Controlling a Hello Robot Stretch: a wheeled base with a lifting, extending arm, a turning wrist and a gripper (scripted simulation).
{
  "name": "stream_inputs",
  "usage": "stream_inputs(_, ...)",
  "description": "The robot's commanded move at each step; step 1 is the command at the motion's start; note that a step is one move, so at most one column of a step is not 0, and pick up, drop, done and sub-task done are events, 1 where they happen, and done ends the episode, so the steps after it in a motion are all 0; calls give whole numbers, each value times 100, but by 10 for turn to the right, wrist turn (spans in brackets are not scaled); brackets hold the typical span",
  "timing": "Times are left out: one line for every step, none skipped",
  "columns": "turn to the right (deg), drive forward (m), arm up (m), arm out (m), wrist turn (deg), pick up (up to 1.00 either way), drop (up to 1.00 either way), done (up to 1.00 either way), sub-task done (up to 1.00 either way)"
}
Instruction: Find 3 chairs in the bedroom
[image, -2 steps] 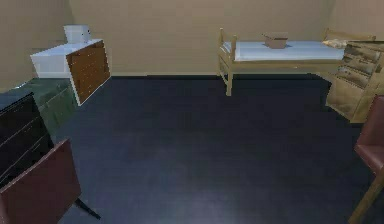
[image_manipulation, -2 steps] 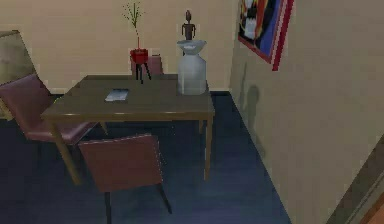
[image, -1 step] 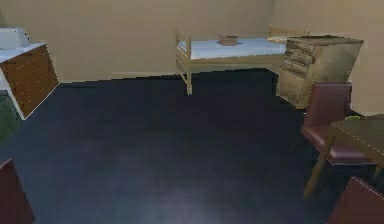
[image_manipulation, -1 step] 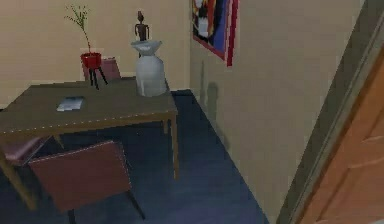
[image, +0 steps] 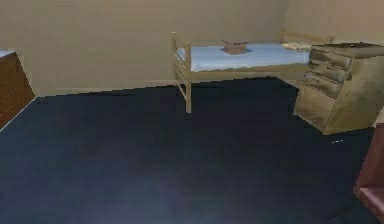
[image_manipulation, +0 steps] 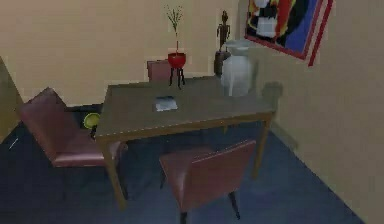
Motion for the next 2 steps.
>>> stream_inputs(330, 0, 0, 0, 0, 0, 0, 0, 0)
stream_inputs(0, 50, 0, 0, 0, 0, 0, 0, 0)
